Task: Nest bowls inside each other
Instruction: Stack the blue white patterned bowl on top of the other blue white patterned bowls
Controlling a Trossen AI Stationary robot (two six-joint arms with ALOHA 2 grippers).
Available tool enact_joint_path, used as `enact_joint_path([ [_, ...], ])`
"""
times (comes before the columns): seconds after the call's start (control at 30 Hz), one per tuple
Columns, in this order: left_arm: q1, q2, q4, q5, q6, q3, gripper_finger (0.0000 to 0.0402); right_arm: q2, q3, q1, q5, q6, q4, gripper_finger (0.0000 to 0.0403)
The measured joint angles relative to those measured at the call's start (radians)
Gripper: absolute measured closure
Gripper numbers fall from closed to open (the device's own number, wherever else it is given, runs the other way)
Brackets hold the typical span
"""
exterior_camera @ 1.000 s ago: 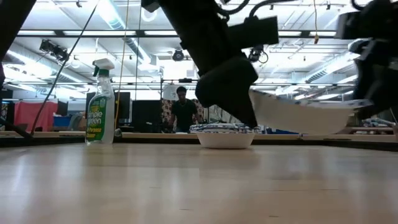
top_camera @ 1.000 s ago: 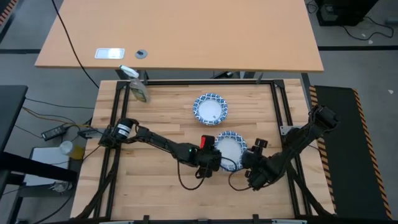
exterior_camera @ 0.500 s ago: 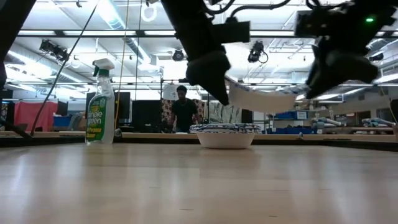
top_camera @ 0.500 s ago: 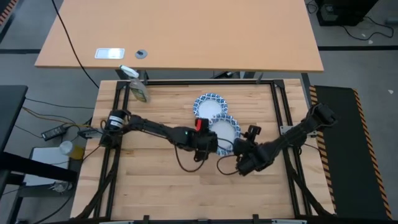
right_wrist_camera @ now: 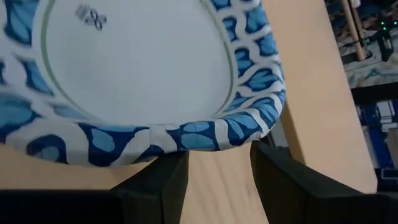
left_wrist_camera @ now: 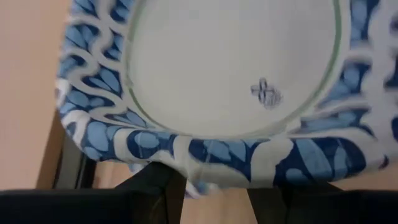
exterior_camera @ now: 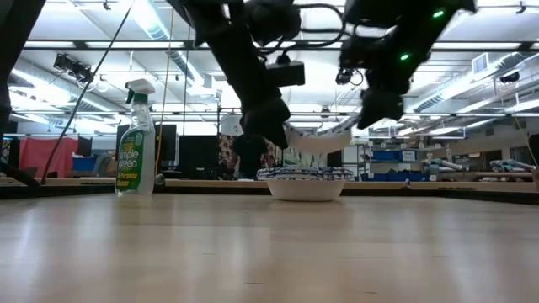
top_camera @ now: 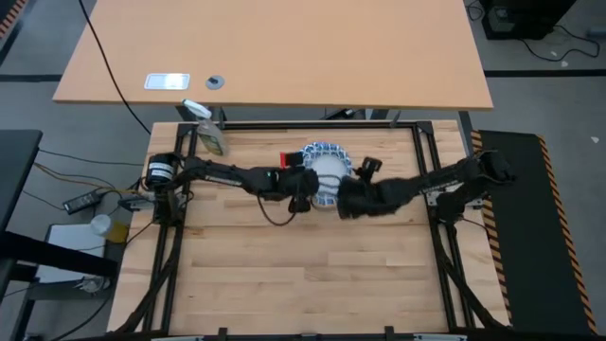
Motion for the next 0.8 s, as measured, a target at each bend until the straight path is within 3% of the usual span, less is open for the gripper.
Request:
enact_joint_path([
  [0.2, 0.095, 0.001, 0.024, 0.017, 0.060, -0.012, 0.0251, 0.000, 0.000, -0.165, -0.086, -0.171, 0.118, 0.0223],
  [0.33, 0.164, 0.001, 0.004, 0.110, 0.077, -0.012, 0.0251, 0.000, 0.000, -0.244, -0.158, -0.214, 0.127, 0.0223],
  [0.5, 0.224, 0.001, -0.065, 0.165, 0.082, -0.012, 0.0251, 0.000, 0.000, -0.300, -0.249, -0.246, 0.143, 0.0223],
  [0.67, 0.268, 0.002, -0.116, 0.285, 0.081, -0.011, 0.0251, 0.000, -0.001, -0.341, -0.309, -0.239, 0.144, 0.0223],
  [0.8, 0.276, 0.002, -0.126, 0.288, 0.076, -0.011, 0.0251, 0.000, -0.003, -0.351, -0.326, -0.216, 0.086, 0.0223],
])
